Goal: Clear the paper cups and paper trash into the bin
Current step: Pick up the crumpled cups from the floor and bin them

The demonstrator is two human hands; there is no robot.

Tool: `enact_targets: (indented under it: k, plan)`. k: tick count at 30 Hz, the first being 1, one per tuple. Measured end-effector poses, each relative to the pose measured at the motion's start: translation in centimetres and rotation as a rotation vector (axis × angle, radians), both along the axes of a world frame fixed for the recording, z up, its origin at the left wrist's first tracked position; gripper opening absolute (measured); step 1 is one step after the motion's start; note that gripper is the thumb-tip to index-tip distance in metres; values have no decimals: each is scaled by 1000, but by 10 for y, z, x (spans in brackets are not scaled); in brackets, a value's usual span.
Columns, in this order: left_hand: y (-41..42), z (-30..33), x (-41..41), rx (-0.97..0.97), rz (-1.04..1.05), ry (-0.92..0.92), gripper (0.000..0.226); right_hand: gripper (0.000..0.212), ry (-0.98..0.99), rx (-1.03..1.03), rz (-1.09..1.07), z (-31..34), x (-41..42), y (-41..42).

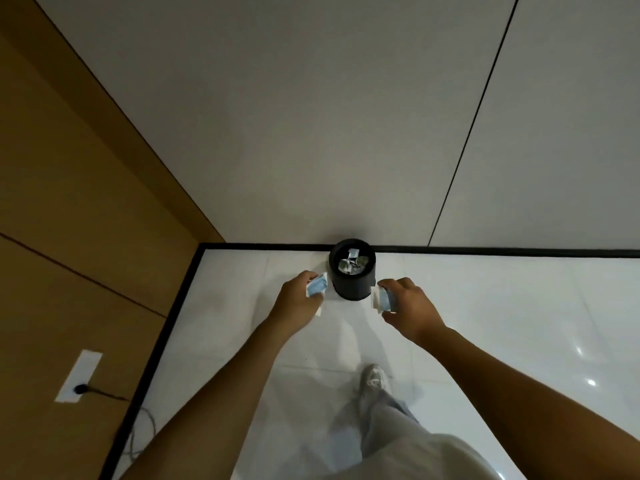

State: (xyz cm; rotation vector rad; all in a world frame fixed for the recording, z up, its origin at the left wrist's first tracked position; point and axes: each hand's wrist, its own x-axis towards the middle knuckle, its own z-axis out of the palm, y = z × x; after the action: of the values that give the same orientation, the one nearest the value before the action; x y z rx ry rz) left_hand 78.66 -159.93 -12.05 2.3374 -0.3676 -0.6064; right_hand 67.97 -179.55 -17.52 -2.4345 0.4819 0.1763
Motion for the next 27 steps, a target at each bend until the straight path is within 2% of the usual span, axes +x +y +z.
enact_targets:
  k: [6,12,21,27]
  plan:
    - [-67,-13,135,34,-35,17,34,60,39,30,-61,-14,116,-51]
    - [-102,-46,232,77,-129,80,33,60,120,82,-206,-41,190,-73]
    - [-134,-94,389,168,-437,139,38,63,209,158,-550,-84,304,-42]
    - [-161,-133,444,205,-566,176,36,67,269,215,-701,-116,355,-25]
